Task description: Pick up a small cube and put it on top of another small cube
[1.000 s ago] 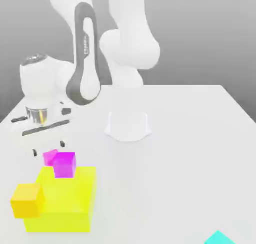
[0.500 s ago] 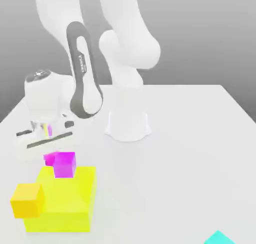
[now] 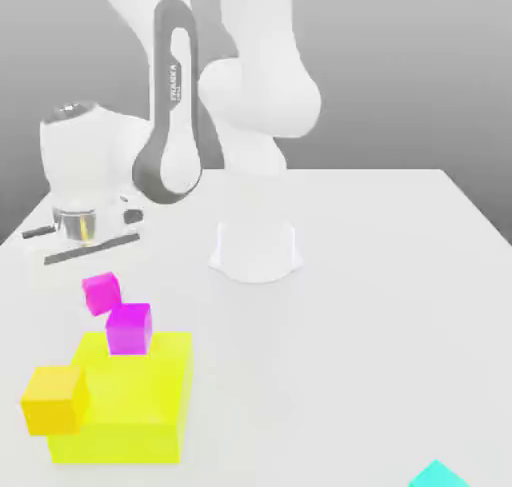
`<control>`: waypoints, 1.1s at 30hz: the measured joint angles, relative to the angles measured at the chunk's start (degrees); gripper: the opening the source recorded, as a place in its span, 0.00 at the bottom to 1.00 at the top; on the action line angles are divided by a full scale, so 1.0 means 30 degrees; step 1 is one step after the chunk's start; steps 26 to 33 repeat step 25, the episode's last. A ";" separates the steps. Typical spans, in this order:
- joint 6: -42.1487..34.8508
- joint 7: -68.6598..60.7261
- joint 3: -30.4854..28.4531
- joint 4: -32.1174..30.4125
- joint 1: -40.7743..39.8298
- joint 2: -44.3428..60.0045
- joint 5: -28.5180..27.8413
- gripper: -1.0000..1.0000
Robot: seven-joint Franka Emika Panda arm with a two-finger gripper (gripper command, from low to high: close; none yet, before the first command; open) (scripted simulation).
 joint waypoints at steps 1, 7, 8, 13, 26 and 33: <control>-0.0499 -0.0181 0.0132 0.0458 0.0335 -0.0022 0.0181 0.00; -0.3946 -0.0854 0.1026 0.4401 0.2282 0.0541 0.0538 0.00; -0.4523 -0.0913 0.1222 0.5090 0.2509 0.0650 0.0501 0.00; -0.7457 -0.1061 0.1951 0.8555 0.3734 0.1172 0.0158 0.00; -0.7081 -0.0661 0.2344 1.1032 0.4854 0.3993 -0.0906 1.00; -0.7081 -0.0661 0.2344 1.1032 0.4854 0.3993 -0.0906 1.00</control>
